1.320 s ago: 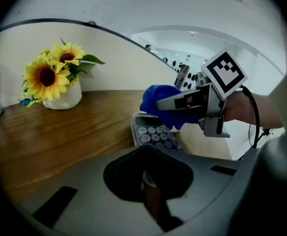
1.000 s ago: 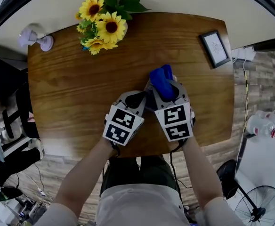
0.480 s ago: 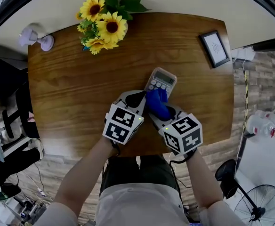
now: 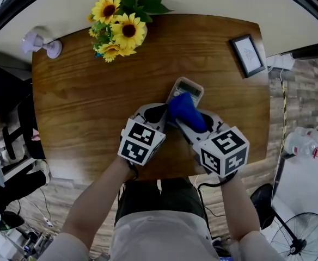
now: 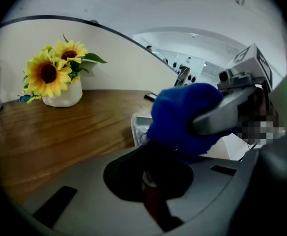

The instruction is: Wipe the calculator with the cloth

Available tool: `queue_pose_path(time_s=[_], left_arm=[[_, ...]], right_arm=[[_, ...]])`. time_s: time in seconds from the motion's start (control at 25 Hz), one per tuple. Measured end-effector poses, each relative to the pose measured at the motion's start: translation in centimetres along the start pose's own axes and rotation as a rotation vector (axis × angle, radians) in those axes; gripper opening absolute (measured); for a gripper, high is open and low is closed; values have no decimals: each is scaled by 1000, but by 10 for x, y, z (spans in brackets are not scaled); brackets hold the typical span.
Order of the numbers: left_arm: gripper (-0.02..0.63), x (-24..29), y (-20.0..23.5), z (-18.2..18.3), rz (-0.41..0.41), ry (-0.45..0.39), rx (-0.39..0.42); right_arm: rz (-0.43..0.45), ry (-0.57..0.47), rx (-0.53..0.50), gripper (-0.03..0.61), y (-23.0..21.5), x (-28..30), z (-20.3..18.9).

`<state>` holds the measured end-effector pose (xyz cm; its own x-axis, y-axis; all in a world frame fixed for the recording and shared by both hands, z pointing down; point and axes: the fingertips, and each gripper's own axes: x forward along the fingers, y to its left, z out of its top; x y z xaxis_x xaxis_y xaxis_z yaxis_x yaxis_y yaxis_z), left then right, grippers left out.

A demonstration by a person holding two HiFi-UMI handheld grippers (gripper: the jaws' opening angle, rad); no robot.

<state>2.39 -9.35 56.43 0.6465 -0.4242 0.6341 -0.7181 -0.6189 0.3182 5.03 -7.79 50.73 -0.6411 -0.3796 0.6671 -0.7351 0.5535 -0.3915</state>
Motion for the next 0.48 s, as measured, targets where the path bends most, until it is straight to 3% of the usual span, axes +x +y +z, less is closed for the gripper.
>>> queue_pose_path(time_s=[0.12,0.24,0.48], left_arm=[[3,0,0,-5,6,12,3],[3,0,0,-5,10,7,-3],[2,1,0,-1,12,-4,-9]], right_arm=[[-38,-73,-78,145,-5,14,34],[-68,-124,-80,149,-14,33,52],[-105,-16,-188,148,-20,60,23]])
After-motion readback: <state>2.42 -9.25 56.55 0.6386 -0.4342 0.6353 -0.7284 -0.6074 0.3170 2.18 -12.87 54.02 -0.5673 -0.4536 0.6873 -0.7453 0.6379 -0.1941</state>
